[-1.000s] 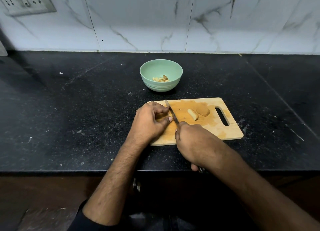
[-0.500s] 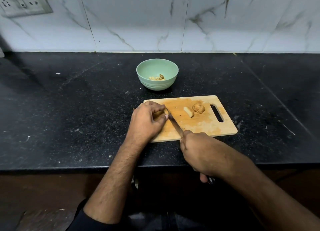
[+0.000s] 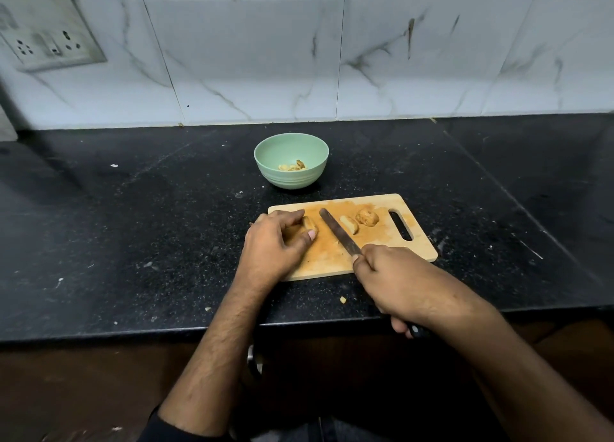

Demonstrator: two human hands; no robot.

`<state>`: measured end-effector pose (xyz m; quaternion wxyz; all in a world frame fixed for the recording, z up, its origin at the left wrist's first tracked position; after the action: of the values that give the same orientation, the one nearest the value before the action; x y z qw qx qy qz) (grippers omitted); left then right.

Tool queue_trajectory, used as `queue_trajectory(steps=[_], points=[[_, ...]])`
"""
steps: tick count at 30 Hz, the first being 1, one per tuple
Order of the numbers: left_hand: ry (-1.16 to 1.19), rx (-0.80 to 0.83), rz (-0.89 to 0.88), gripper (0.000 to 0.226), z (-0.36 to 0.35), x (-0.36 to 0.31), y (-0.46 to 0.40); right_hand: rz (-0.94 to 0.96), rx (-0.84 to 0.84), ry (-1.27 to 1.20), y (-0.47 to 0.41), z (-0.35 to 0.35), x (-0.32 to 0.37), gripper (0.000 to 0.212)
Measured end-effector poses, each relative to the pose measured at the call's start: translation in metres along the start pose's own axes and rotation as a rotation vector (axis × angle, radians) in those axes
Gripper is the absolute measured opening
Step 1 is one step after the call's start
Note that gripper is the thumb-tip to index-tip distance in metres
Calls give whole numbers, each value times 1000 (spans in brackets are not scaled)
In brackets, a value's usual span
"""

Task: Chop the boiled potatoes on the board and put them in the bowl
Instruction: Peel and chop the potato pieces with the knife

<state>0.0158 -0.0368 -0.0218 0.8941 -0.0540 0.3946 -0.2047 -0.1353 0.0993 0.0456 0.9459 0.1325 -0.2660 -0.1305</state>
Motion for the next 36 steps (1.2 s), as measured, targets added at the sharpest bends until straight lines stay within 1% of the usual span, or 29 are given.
queue_trajectory(steps=[2,4,6,9,14,16,19,23,27,30,33,36], points=[[-16,-24,5,56,1,-2,2,-2,-30,29,-4,1,-3,32],[-81,-74,10,59,0,-3,3,-19,-4,-17,-6,-1,-4,30],[-134,-106,20,53,-3,-6,3,-29,44,-44,-6,-4,-3,28],[-187,-71,66,42,-9,-12,2,-19,70,-33,-7,-11,-6,25],[-316,-39,153,52,-15,-20,-5,-32,69,-45,-3,-3,-17,26],[-339,-49,171,46,-17,-22,-6,-22,46,-37,0,3,-17,27],[-290,-49,178,27,-14,-19,-8,3,10,-45,0,6,-14,28],[-191,65,165,15,-1,-11,-15,22,-24,25,-8,1,-13,30],[-173,128,151,16,7,-6,-17,48,-114,142,-18,-5,-10,34],[-157,129,125,19,6,-6,-16,76,-137,187,-21,-11,-5,35],[-71,62,127,28,6,-5,-13,91,-141,205,-21,-14,-1,34],[-40,-18,113,24,3,-6,-8,89,-163,220,-21,-14,1,35]])
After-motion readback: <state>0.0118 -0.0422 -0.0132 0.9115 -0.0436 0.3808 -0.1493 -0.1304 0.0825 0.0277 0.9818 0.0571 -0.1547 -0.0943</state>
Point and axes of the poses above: each hand's wrist, its own y-axis away from the middle knuckle, its own z-axis out of the back of the hand, x = y × z, the point moved 3 cm from there along -y, towards the middle knuckle, and after that the axes turned 2 degrees about -y, right-handed, at the moved point
